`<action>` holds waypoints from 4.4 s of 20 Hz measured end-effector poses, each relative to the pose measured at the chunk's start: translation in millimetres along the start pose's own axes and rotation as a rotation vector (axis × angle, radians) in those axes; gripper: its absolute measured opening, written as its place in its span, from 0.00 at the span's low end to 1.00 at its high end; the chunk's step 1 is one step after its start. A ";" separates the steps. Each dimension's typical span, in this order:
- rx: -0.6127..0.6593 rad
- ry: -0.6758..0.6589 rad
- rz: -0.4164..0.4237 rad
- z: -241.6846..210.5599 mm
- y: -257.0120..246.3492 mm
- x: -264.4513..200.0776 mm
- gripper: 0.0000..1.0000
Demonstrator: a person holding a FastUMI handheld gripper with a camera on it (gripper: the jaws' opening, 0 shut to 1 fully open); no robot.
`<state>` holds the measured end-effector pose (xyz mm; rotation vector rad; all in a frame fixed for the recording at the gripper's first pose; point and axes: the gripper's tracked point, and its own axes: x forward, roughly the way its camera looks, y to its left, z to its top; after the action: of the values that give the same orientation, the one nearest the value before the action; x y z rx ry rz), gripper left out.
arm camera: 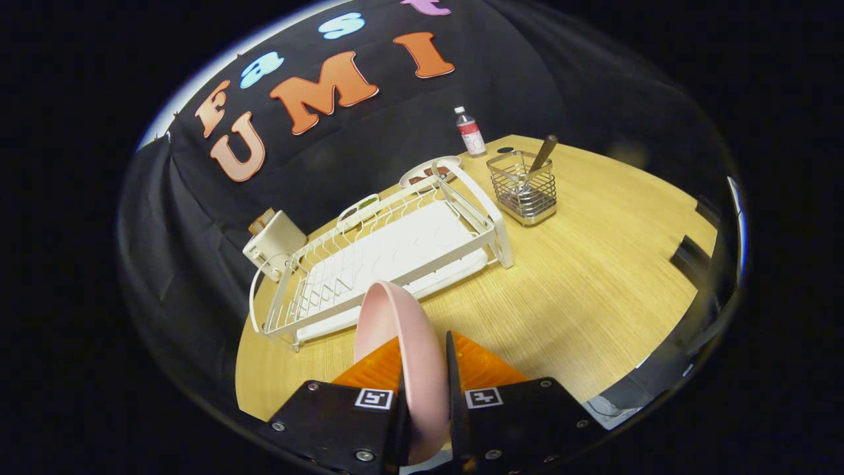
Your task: Take the plate from the dish rack, then take the spoon from the basket and place it into the plate.
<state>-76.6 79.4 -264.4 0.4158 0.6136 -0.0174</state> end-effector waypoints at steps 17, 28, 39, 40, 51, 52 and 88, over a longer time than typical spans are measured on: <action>-0.245 -0.090 -0.186 61.2 -76.6 30.2 0.69; -0.221 -0.276 -0.218 193.0 -148.3 48.7 0.98; -0.317 -0.280 -0.156 219.8 -132.7 84.1 0.41; -0.310 -0.264 -0.144 217.4 -130.4 85.4 0.29; -0.469 -0.389 -0.164 258.3 -74.6 9.2 0.07; -0.462 -0.400 -0.158 258.4 -67.5 -0.9 0.07; -0.415 -0.139 0.068 -7.4 62.7 -14.6 0.46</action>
<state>-84.1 138.2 -238.2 0.0325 0.4502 0.1424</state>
